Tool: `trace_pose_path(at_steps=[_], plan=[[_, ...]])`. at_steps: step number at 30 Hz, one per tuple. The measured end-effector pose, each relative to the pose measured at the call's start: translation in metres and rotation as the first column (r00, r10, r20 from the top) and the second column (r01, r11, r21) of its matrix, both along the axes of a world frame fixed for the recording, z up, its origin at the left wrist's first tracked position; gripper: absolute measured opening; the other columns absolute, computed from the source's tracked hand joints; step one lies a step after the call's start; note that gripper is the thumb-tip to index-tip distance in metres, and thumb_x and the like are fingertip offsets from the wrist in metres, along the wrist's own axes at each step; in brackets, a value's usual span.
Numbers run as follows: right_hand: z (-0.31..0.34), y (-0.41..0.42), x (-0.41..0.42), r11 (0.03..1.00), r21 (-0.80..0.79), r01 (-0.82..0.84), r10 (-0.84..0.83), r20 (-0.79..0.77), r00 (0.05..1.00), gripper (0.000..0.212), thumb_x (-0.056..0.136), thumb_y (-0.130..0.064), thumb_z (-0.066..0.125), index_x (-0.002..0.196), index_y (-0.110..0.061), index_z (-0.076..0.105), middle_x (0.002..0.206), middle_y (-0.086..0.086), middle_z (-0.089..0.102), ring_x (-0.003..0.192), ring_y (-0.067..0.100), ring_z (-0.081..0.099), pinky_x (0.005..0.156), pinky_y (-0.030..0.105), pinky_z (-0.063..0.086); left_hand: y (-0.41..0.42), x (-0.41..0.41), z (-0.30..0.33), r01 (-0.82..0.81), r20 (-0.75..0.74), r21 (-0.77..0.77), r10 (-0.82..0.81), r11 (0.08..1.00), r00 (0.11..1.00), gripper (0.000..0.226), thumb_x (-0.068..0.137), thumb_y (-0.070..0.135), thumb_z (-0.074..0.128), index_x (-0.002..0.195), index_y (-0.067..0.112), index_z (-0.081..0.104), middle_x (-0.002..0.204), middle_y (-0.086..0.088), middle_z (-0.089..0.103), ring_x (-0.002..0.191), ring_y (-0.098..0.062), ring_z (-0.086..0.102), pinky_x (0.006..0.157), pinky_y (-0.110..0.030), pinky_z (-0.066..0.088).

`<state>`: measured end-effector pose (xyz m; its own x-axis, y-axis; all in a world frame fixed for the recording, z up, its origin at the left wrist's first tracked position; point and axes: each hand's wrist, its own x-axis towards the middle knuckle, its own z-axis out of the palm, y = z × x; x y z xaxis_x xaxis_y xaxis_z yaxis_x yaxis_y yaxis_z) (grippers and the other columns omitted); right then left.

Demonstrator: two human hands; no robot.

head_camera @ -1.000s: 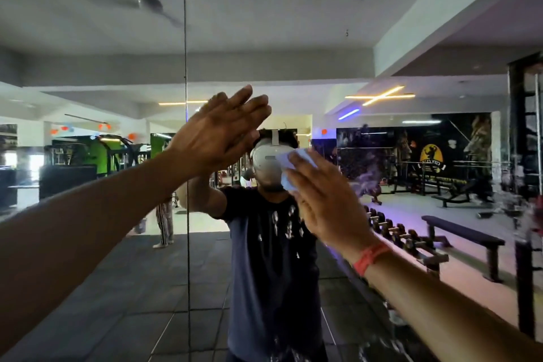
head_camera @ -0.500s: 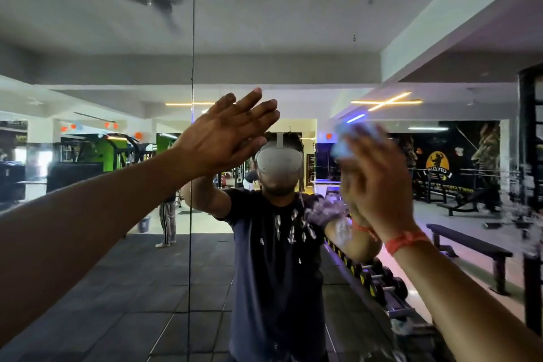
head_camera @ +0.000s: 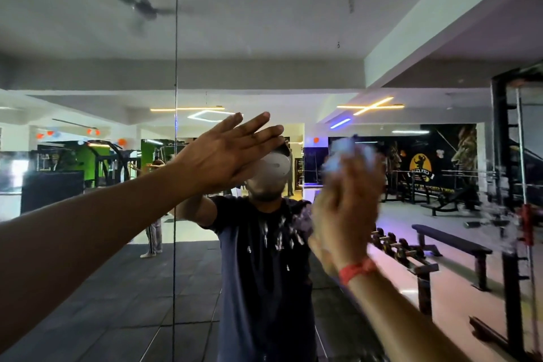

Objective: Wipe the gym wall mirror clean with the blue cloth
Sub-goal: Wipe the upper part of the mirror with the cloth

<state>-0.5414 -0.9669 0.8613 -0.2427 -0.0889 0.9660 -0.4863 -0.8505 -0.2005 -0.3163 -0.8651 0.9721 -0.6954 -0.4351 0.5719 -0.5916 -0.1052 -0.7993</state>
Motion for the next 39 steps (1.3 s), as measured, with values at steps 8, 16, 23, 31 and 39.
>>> trace_pose_path(at_steps=[8, 16, 23, 31, 39], plan=[[-0.023, -0.014, -0.018, 0.970, -0.235, -0.070, -0.053, -0.479, 0.876, 0.043, 0.102, -0.007, 0.051, 0.144, -0.016, 0.058, 0.156, 0.003, 0.049, 0.146, 0.029, 0.041, 0.107, 0.053, 0.044, 0.002, 0.005, -0.027, -0.021, 0.026, 0.080, 0.019, 0.997, 0.999, 0.054, 0.112, 0.042, 0.026, 0.161, 0.020, 0.031, 0.170, -0.001, 0.019, 0.158, -0.023, 0.012, 0.123, -0.051, 0.026], [-0.130, 0.028, 0.051, 0.932, -0.316, -0.178, -0.118, -0.728, 0.675, 0.037, 0.110, -0.024, 0.046, 0.145, -0.023, 0.056, 0.160, -0.003, 0.043, 0.150, 0.022, 0.036, 0.121, 0.043, 0.033, 0.013, 0.008, -0.045, -0.016, -0.003, 0.112, 0.016, 0.994, 1.000, 0.053, 0.112, 0.040, 0.028, 0.160, 0.019, 0.032, 0.169, -0.002, 0.023, 0.158, -0.025, 0.013, 0.124, -0.050, 0.024], [-0.090, 0.007, 0.031, 1.000, -0.003, 0.027, -0.027, -0.110, 0.994, 0.045, 0.099, -0.009, 0.050, 0.144, -0.010, 0.056, 0.161, 0.007, 0.040, 0.155, 0.031, 0.023, 0.118, 0.057, 0.035, 0.023, 0.025, -0.066, -0.001, -0.010, 0.116, 0.002, 0.993, 1.000, 0.051, 0.112, 0.036, 0.030, 0.160, 0.017, 0.033, 0.168, -0.003, 0.025, 0.158, -0.026, 0.016, 0.125, -0.050, 0.022], [-0.057, -0.001, 0.001, 0.986, -0.142, 0.087, -0.128, -0.316, 0.940, 0.054, 0.092, -0.003, 0.053, 0.143, -0.019, 0.059, 0.162, -0.008, 0.037, 0.154, 0.019, 0.025, 0.112, 0.056, 0.040, 0.020, 0.030, -0.074, 0.022, -0.035, 0.127, -0.018, 0.992, 0.999, 0.053, 0.112, 0.036, 0.030, 0.162, 0.021, 0.024, 0.168, -0.003, 0.024, 0.158, -0.027, 0.015, 0.123, -0.054, 0.025], [-0.102, 0.017, 0.020, 0.945, -0.325, -0.025, -0.213, -0.673, 0.708, 0.046, 0.100, -0.008, 0.062, 0.144, -0.021, 0.059, 0.155, -0.003, 0.049, 0.148, 0.026, 0.040, 0.112, 0.052, 0.041, 0.017, 0.027, -0.090, 0.105, -0.134, 0.092, -0.092, 0.990, 0.987, 0.053, 0.109, 0.035, 0.039, 0.158, 0.016, 0.036, 0.167, -0.004, 0.028, 0.157, -0.029, 0.018, 0.122, -0.055, 0.027]])
